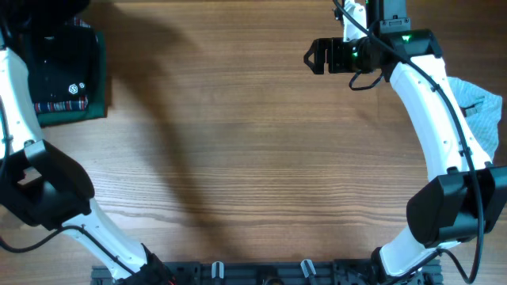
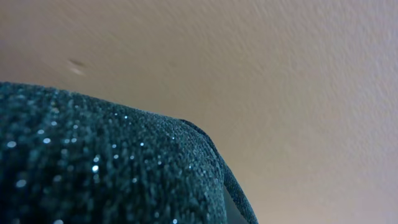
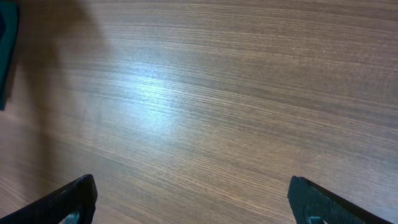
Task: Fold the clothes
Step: 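Lower the skirt onto the clothes stack at upper left with the left gripper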
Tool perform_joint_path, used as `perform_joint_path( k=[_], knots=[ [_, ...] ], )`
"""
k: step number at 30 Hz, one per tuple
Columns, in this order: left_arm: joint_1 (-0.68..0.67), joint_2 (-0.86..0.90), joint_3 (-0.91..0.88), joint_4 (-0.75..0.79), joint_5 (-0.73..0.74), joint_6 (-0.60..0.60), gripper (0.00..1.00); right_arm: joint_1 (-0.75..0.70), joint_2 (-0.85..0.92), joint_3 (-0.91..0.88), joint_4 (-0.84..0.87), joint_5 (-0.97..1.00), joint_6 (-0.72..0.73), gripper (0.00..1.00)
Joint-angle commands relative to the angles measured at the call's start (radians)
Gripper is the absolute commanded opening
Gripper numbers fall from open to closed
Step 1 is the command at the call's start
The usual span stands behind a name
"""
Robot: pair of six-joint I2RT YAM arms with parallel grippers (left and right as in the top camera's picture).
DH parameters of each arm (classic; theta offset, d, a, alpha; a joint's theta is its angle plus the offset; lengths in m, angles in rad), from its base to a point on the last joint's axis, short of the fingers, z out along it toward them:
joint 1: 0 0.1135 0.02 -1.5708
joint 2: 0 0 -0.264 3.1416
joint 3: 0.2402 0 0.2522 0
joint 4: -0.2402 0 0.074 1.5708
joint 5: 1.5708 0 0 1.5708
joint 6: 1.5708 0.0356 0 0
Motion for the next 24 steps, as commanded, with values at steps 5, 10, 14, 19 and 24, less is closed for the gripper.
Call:
perform_joint_path(
  k=[5,10,14,19,24],
  knots=[
    [0.025,-0.018,0.050,0.100,-0.009,0.040,0.04,0.002,0.015,-0.004,-0.011,-0.025,0.048,0.99],
    [0.023,0.038,0.050,0.130,0.010,0.040,0.04,0.002,0.015,-0.004,-0.010,-0.025,0.048,0.99],
    [0.023,0.075,0.050,0.139,0.011,0.040,0.04,0.002,0.015,-0.004,-0.010,-0.025,0.048,0.99],
    [0.024,0.114,0.050,0.146,0.010,0.040,0.04,0.002,0.015,-0.004,-0.005,-0.025,0.048,0.99],
    [0.027,0.140,0.050,0.112,0.027,0.040,0.04,0.002,0.015,-0.004,-0.003,-0.024,0.048,0.99]
  ],
)
